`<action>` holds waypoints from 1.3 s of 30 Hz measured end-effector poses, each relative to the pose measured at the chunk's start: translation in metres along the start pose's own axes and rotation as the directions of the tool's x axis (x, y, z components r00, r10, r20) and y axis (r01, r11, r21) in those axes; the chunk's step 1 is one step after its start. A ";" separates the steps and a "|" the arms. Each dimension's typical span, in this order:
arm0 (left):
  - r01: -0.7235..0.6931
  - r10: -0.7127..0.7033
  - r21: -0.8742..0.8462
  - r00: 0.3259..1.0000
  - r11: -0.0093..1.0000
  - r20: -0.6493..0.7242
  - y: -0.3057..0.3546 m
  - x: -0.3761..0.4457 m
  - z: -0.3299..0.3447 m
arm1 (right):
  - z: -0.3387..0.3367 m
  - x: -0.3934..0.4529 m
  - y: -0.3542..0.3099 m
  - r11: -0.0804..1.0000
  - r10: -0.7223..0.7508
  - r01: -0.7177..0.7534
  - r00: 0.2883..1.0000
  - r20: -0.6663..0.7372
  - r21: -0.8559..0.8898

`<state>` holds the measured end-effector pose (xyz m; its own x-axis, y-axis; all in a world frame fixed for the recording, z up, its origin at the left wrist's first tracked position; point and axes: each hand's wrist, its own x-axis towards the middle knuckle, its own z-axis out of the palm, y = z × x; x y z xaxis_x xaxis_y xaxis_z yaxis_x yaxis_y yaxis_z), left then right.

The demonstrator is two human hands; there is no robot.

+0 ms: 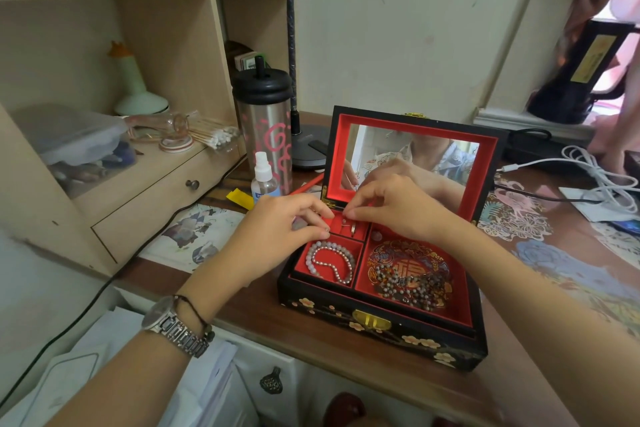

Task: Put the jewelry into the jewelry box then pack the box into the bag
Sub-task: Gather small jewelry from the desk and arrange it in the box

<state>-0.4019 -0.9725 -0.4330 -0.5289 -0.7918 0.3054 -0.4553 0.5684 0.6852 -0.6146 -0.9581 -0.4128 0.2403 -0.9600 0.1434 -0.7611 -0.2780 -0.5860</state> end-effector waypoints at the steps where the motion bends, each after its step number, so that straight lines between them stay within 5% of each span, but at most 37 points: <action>1: 0.004 -0.004 0.001 1.000 1.000 0.002 0.000 0.000 0.000 | -0.001 0.000 0.001 1.000 -0.001 0.001 1.000 -0.003 0.003; 39: 0.017 -0.017 0.011 1.000 1.000 0.000 0.002 -0.001 0.000 | 0.000 -0.008 0.001 0.988 0.074 -0.076 0.997 0.022 0.133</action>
<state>-0.4025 -0.9701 -0.4318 -0.5210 -0.8015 0.2936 -0.4723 0.5572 0.6830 -0.6173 -0.9510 -0.4142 0.1966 -0.9770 0.0824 -0.6902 -0.1976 -0.6962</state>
